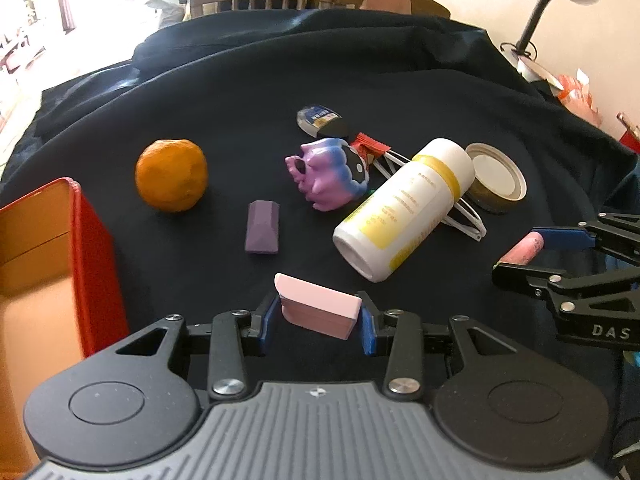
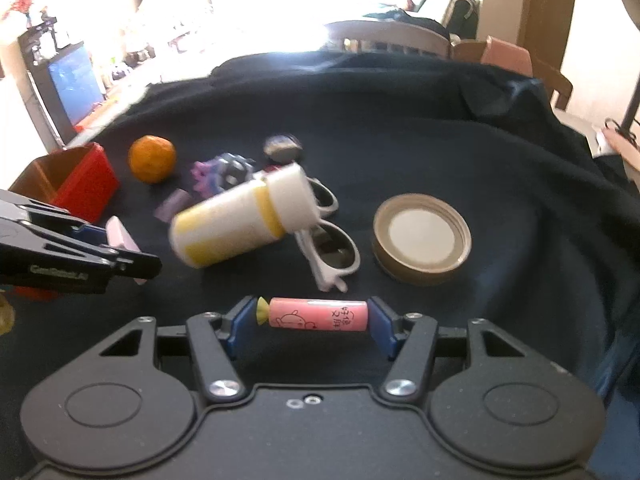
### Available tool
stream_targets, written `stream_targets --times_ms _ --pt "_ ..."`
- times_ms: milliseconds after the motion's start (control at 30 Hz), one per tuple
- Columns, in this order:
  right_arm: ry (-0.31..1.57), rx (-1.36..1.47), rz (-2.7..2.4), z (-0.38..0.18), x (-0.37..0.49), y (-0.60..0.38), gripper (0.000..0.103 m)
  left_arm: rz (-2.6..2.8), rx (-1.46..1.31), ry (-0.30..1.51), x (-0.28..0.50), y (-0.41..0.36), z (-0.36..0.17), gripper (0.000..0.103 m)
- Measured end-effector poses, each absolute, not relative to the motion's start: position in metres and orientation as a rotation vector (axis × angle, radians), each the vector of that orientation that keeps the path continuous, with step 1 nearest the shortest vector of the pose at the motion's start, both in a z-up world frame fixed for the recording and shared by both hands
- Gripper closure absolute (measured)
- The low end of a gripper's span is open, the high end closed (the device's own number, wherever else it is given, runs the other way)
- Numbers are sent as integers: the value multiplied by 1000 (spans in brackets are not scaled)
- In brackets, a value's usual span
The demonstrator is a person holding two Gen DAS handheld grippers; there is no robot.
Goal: Organize rigid objects
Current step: 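Grasp the pink eraser block with the left tool while the right tool grasps the pink lip balm tube, then carry the eraser into the tin with the left tool while the right tool drops the lip balm there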
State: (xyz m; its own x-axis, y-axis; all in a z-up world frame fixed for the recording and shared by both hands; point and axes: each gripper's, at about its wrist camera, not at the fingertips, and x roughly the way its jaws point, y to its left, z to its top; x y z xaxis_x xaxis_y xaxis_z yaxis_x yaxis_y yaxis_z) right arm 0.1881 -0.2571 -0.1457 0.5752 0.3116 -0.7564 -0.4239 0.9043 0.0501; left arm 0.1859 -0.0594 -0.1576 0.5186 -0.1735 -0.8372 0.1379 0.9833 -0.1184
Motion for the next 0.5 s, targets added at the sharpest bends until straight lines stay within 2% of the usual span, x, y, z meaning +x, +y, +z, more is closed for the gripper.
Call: stream_targets --times_ms 500 --pt "766 -204 584 -93 151 -209 44 -104 -128 958 145 -20 -113 64"
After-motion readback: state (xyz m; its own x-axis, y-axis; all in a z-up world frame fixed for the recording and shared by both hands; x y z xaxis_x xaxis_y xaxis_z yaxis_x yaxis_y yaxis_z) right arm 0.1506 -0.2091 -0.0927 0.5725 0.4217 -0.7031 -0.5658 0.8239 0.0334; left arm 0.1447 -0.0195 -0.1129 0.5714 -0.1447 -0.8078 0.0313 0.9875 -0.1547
